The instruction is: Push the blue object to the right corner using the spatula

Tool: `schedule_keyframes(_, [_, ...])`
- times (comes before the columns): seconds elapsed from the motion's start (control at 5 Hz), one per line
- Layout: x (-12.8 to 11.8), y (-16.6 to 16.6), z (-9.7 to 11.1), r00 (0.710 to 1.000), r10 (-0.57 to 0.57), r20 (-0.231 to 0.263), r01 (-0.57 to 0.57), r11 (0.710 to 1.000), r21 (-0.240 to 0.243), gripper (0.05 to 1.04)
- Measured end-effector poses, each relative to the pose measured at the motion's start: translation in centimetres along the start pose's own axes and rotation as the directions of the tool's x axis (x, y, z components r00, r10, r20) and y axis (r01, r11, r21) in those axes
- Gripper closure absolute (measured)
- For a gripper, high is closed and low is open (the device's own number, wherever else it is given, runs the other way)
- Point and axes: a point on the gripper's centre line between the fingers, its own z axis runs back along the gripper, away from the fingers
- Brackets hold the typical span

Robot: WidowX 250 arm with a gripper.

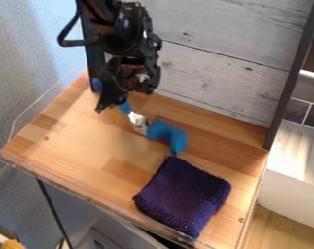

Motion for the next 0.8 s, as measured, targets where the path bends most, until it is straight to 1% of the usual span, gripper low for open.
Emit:
schedule_keyframes(0.2, [-1.2,0.0,0.5,1.0,-0.02,-0.017,0.02,1.0,-0.003,0.675])
schedule_keyframes(0.4, [-2.1,-0.3,1.0,0.999,-0.028,-0.028,0.027,0.999,-0.017,0.675])
schedule_keyframes(0.6, [-3.2,-0.8,1.7,0.998,-0.058,-0.039,0.056,0.998,-0.039,0.675])
schedule_keyframes(0.8, [-4.2,-1.4,2.8,0.996,-0.073,-0.051,0.069,0.995,-0.07,0.675])
